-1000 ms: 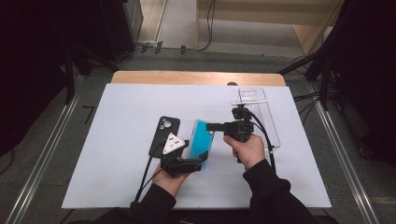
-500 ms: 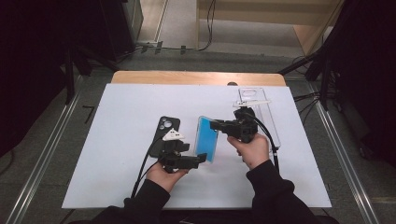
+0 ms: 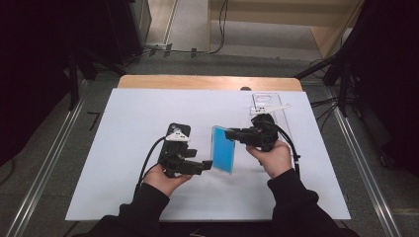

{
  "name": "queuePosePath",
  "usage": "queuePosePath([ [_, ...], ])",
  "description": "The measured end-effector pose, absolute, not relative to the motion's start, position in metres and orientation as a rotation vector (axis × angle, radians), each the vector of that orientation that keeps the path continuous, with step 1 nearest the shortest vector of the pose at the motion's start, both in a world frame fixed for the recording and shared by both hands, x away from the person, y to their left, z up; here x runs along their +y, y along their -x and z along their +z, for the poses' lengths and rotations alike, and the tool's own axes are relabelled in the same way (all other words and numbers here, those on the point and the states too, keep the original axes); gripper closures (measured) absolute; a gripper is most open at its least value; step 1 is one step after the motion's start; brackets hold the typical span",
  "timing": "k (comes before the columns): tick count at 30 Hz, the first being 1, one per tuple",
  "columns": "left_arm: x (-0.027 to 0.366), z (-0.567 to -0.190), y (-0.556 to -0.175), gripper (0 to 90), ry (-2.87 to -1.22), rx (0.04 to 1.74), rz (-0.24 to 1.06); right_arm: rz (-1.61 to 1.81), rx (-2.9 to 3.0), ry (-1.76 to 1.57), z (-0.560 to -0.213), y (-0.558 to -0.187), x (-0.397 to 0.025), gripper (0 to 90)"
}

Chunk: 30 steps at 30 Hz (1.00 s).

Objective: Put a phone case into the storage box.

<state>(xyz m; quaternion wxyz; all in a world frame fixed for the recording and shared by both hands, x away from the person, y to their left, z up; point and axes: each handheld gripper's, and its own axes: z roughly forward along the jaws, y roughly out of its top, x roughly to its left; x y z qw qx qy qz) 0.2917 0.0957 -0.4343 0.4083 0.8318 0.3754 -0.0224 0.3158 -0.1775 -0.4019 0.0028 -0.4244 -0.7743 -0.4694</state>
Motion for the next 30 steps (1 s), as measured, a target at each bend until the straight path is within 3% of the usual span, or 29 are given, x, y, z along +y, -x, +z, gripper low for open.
queuePosePath([
  [7, 0.105, -0.424, -0.298, 25.2, -2.1, 0.911, -0.044, -1.481, -2.469, 1.219, -0.401, -0.313, -0.18, 77.3],
  [12, 0.113, -0.422, -0.308, 25.1, -2.093, 0.894, -0.175, -1.486, -2.512, 1.123, -0.4, -0.31, -0.181, 77.3],
  [30, 0.113, -0.401, -0.314, 25.2, -2.138, 0.638, -0.143, -1.481, -2.555, 0.854, -0.396, -0.306, -0.18, 77.2],
])
